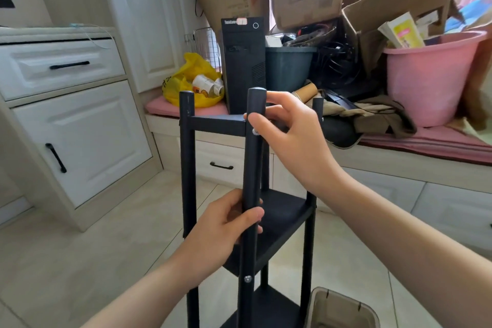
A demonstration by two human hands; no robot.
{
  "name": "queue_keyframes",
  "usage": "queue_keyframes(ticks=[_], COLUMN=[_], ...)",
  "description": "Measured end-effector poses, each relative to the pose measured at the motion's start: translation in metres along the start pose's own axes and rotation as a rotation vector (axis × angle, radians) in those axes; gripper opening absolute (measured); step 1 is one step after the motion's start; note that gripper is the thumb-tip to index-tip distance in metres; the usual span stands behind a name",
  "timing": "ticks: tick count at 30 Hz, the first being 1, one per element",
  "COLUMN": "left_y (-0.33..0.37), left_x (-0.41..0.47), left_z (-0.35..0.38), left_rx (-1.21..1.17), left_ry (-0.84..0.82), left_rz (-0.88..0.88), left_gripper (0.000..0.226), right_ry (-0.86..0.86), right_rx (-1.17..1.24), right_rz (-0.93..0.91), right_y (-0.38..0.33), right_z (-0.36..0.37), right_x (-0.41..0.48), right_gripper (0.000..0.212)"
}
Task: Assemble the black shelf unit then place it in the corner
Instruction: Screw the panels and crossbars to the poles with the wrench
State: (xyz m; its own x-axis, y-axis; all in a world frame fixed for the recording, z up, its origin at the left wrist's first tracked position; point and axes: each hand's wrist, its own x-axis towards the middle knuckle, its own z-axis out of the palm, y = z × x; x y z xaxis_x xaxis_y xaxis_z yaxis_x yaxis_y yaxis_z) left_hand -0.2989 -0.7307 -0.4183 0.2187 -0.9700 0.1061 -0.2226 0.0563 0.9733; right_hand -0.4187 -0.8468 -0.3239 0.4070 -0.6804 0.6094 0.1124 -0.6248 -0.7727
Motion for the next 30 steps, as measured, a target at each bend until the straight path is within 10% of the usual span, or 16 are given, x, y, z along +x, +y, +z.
queue_keyframes(ticks=[19,30], left_y=[0.011,0.011], left_x=[0.028,0.035], left_z=[0.008,0.026], left_rx=[0.009,0.069], left_ry=[-0.023,0.009], left_rz=[0.040,0.091], left_gripper=[0.010,0.013], right_ry=[-0.066,-0.641], right_rx=[-0.167,-0.597], right_rz=[0.099,0.643], right_y=[0.031,0.137], right_z=[-0.043,-0.083], right_x=[-0.030,-0.112], right_gripper=[0.030,0.026])
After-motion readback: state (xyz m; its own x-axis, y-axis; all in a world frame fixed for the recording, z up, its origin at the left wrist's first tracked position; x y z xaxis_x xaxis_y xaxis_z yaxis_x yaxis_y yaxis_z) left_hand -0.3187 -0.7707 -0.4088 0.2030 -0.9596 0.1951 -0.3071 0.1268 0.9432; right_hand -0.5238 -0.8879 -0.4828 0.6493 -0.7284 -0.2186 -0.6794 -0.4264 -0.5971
